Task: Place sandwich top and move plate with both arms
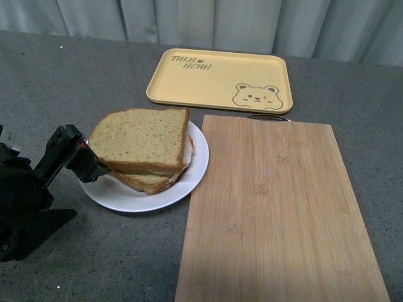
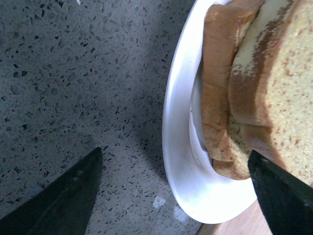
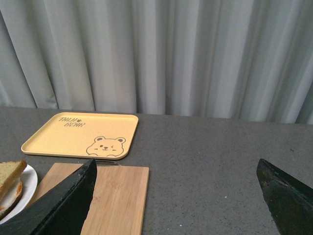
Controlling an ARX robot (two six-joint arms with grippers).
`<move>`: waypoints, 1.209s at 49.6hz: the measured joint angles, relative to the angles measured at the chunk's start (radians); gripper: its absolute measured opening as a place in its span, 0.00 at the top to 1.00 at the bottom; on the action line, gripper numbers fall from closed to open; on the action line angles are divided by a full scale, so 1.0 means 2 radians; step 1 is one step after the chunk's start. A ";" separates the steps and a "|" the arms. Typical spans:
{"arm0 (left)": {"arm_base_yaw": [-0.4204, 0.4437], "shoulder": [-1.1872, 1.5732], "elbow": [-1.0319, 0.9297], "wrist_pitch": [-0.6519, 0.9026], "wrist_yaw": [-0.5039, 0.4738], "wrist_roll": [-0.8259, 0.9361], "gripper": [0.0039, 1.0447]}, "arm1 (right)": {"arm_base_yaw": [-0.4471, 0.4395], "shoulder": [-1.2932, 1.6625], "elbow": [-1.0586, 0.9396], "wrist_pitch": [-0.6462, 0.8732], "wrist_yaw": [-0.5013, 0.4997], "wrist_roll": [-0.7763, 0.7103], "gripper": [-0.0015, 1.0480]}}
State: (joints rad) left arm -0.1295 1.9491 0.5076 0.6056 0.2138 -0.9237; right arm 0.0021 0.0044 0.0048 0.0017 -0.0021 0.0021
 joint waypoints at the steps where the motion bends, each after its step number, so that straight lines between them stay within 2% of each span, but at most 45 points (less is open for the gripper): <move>1: -0.002 0.003 0.001 -0.001 0.000 0.000 0.19 | 0.000 0.000 0.000 0.000 0.000 0.000 0.09; 19: -0.015 0.051 0.033 -0.001 0.010 -0.030 0.71 | 0.000 0.000 0.000 0.000 0.000 0.000 0.09; 25: -0.011 0.059 0.044 0.005 0.021 -0.055 0.87 | 0.000 0.000 0.000 0.000 0.000 0.000 0.09; 29: -0.004 0.058 0.048 0.020 0.047 -0.068 0.96 | 0.000 0.000 0.000 0.000 0.000 0.000 0.09; 42: 0.006 0.056 0.031 0.076 0.076 -0.096 0.96 | 0.000 0.000 0.000 0.000 0.000 0.000 0.09; 52: 0.020 0.066 -0.016 0.238 0.130 -0.174 0.97 | 0.000 0.000 0.000 0.000 0.000 0.000 0.09; 55: 0.020 0.066 -0.012 0.256 0.133 -0.187 0.97 | 0.000 0.000 0.000 0.000 0.000 0.000 0.09; 60: 0.015 0.066 0.006 0.242 0.129 -0.192 0.97 | 0.000 0.000 0.000 0.000 0.000 0.000 0.09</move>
State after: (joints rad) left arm -0.0990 2.0808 0.5190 1.0901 0.4725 -1.3071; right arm 0.0017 0.0044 0.0048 0.0017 -0.0017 0.0021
